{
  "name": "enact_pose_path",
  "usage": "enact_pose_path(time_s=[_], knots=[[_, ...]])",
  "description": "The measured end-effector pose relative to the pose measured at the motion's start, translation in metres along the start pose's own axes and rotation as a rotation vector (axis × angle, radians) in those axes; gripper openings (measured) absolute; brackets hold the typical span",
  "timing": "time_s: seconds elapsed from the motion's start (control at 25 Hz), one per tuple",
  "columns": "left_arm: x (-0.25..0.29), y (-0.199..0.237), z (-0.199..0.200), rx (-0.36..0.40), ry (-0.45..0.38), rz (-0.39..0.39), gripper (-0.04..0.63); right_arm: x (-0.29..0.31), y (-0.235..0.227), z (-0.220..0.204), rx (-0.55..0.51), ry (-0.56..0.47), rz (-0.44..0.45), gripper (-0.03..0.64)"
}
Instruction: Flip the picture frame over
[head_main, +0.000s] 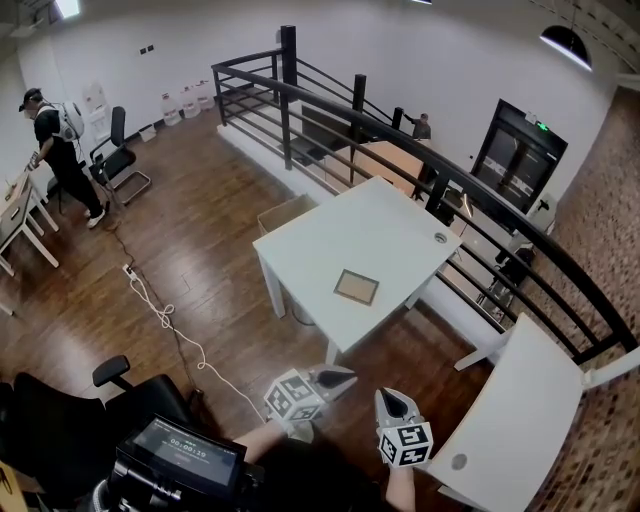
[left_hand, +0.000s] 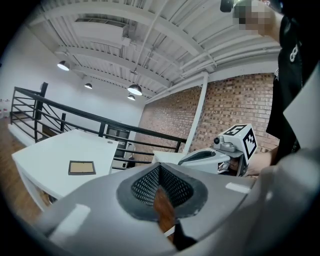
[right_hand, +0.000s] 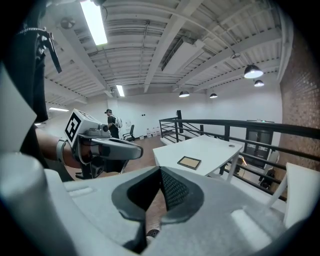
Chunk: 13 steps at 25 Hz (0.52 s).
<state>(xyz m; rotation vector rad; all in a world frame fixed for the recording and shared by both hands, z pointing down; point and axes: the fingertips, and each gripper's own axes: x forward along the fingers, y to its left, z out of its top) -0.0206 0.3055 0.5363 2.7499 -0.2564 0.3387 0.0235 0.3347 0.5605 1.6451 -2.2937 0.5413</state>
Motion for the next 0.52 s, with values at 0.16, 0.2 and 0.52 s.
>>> enact_pose_path(time_s=[0.16, 0.2, 0.52], knots=[[-0.0012, -0.0061, -0.0014, 0.003, 0.001, -0.006, 0.014, -0.0043, 0.0035, -0.0005, -0.006, -0.001, 0.001, -0.008], [-0.0007, -0.0051, -0.0015, 0.004, 0.002, -0.007, 0.014, -0.0031, 0.0033, -0.0005, -0.006, -0.001, 0.002, -0.008], [-0.0083, -0.0056, -0.0026, 0.004, 0.002, -0.009, 0.014, -0.0026, 0.0112, 0.0020, -0.013, -0.006, 0.005, -0.008]])
